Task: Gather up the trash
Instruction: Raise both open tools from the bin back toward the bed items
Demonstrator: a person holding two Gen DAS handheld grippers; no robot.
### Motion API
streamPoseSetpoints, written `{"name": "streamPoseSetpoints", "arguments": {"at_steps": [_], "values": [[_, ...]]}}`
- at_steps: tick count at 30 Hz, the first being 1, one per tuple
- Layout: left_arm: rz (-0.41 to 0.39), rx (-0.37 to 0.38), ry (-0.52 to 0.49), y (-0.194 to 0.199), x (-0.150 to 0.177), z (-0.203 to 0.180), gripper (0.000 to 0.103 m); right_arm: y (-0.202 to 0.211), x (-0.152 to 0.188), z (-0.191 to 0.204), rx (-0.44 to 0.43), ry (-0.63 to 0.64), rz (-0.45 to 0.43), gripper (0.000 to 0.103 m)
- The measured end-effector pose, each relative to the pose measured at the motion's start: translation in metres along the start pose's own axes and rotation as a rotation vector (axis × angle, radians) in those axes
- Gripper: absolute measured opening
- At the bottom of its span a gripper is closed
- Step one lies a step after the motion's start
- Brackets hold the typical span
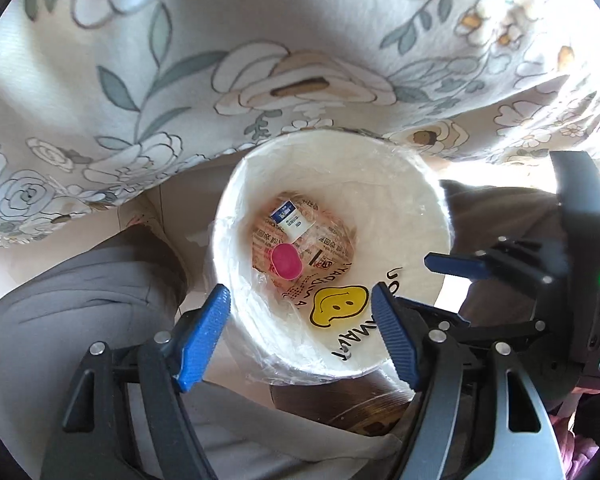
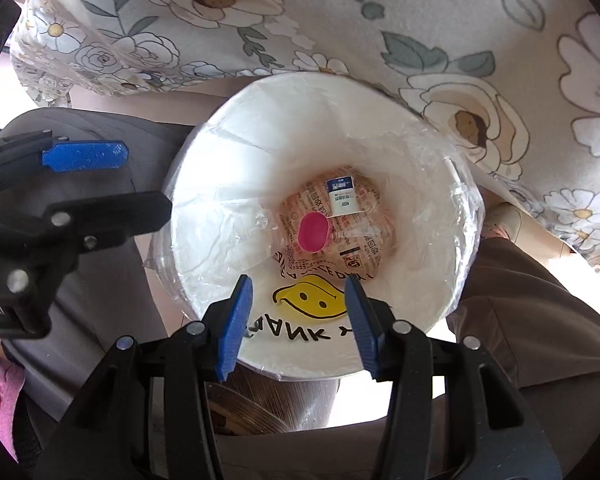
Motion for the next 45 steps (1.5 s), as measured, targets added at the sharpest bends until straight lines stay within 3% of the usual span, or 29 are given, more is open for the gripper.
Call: {"name": "streamPoseSetpoints", "arguments": {"at_steps": [20, 27, 36, 45], "values": [[-0.168, 0.115, 0.030, 0.139, -0.009, -0.017, 0.087, 0.140, -0.002, 0.026, 0.118, 0.135, -0.173, 0.054], [-0.278, 0.092, -0.022, 0.183, -0.019, -0.031, 0.089, 0.190, -0.006, 0.024, 0.164, 0.139, -0.253, 0.063], [-0.396, 0.041, -0.053, 0.227, -0.068, -0.024, 0.090, 0.262, -0.029, 0.022, 0.228, 0.161, -0.356, 0.066], [-0.504, -0.002, -0.064, 0.267, -0.142, -0.017, 0.090, 0.318, -0.092, -0.007, 0.275, 0.141, -0.447, 0.066]]}}
Point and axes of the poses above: each gripper's, at about its wrist camera, not at the fingertips, and y roughly against the way its jaws point, z to its left, x to its underside, the point moved 5 cm from there along -y, roughly the way its jaws point, and after that the axes turned 13 degrees about y, right-handed, at the moved point
